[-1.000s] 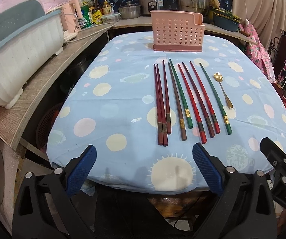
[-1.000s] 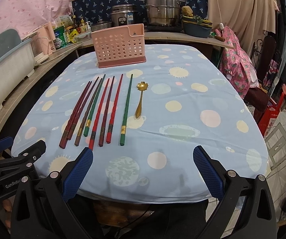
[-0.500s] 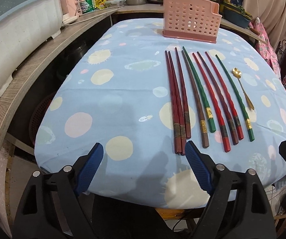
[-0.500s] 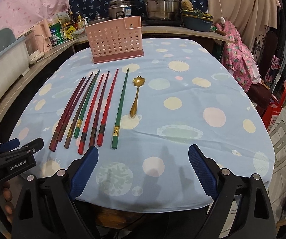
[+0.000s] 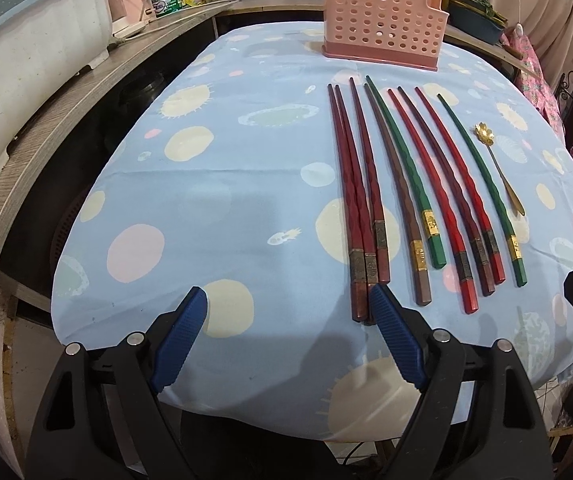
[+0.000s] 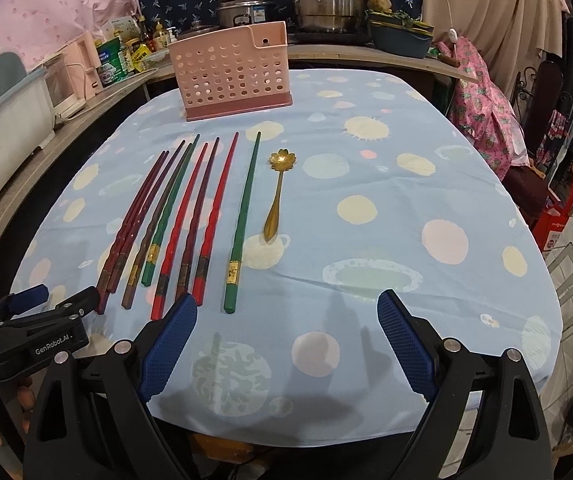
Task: Organize utensils
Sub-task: 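Grasp a dark red chopstick with the left tool while the right tool grasps the gold spoon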
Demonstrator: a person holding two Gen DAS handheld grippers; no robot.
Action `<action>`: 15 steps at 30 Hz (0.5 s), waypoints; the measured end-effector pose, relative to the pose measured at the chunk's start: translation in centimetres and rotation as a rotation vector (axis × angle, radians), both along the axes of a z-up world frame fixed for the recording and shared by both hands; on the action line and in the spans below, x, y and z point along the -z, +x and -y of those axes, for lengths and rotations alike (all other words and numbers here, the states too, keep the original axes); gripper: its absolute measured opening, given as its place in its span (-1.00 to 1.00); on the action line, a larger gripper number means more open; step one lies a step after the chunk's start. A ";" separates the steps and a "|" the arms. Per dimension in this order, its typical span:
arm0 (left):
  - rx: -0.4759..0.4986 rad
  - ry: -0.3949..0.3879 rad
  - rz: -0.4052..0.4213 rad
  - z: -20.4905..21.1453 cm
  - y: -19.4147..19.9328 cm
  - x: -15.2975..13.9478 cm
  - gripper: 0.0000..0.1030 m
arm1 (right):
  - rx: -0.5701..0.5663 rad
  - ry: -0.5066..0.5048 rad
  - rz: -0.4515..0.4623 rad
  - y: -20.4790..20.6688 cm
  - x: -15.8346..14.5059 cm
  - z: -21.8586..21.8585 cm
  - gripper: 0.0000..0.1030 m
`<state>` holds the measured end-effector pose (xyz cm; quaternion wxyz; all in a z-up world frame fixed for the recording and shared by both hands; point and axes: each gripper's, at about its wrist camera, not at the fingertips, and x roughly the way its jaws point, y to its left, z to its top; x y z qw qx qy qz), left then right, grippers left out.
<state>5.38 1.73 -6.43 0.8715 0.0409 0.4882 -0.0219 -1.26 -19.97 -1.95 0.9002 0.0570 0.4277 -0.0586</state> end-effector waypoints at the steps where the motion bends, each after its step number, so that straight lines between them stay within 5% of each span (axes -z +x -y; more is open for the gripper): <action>1: 0.000 0.002 0.001 0.0 0.1 0.0 0.56 | -0.001 0.002 -0.001 0.1 0.0 0.0 0.71; 15: -0.001 0.017 -0.015 -0.1 1.1 0.6 0.40 | -0.004 0.046 -0.009 3.5 0.5 1.0 0.49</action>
